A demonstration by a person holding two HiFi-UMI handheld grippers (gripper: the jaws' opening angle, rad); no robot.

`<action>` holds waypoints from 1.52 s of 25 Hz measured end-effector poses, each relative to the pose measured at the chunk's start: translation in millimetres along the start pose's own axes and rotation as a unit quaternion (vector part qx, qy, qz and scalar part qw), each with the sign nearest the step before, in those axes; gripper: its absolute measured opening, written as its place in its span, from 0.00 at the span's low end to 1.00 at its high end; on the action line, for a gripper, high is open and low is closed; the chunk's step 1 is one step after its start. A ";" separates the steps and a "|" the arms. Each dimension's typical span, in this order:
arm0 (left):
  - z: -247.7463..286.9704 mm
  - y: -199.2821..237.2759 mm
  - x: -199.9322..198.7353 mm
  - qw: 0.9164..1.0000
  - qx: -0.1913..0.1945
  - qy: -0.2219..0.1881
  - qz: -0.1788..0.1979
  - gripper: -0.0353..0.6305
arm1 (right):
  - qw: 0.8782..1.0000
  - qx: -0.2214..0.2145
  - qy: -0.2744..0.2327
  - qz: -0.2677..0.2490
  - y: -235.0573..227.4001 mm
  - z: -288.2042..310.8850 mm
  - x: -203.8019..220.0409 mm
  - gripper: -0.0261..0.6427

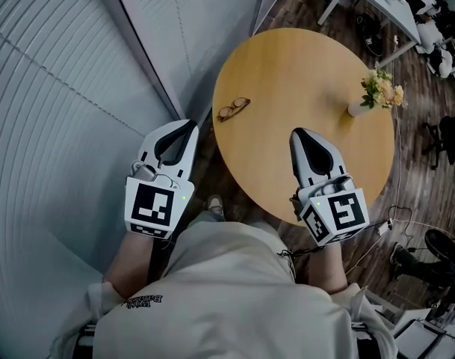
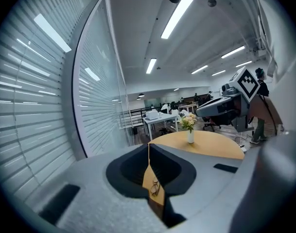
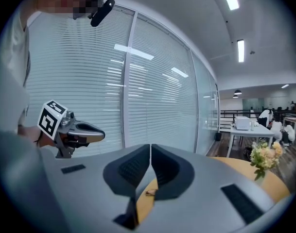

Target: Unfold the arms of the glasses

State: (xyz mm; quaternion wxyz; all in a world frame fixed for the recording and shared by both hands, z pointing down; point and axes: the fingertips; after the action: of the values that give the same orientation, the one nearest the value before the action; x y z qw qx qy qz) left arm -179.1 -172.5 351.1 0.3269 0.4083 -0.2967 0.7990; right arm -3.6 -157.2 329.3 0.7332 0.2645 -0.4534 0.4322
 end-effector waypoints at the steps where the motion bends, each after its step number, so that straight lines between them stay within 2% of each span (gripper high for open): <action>1: 2.2 0.4 -0.9 1.000 0.002 -0.001 -0.001 0.09 | 1.000 0.001 0.001 -0.002 -1.4 1.7 -1.2 0.09; 7: 18.9 -2.7 -4.7 1.000 0.002 0.000 -0.009 0.09 | 1.000 -0.003 0.006 -0.009 -17.0 6.3 -2.4 0.09; 14: 32.2 -14.7 -12.3 1.000 -0.019 0.003 -0.023 0.09 | 0.999 -0.030 0.012 -0.022 -38.9 15.7 4.0 0.09; 22: 34.6 -16.3 -10.4 0.997 -0.056 0.032 -0.037 0.09 | 0.998 -0.062 0.012 -0.028 -46.3 23.4 5.9 0.09; 33: 62.8 -28.3 -21.2 0.997 -0.048 0.051 -0.014 0.09 | 0.998 -0.061 0.016 -0.025 -62.1 21.3 10.4 0.09; 38: 83.2 -23.1 -29.3 0.997 -0.068 0.047 0.002 0.09 | 0.998 -0.059 0.021 -0.030 -71.9 26.7 15.2 0.09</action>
State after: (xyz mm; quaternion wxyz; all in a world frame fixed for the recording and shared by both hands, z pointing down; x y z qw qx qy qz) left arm -110.0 -228.2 371.9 0.3654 0.3469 -0.3357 0.7959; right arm 50.8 -207.0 355.1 0.7694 0.2253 -0.4544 0.3883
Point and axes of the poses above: the fingertips, and each gripper's own axes: z forward along the fingers, y to its left, x out of its underside, and after that the axes turned 14 degrees about y, right-handed
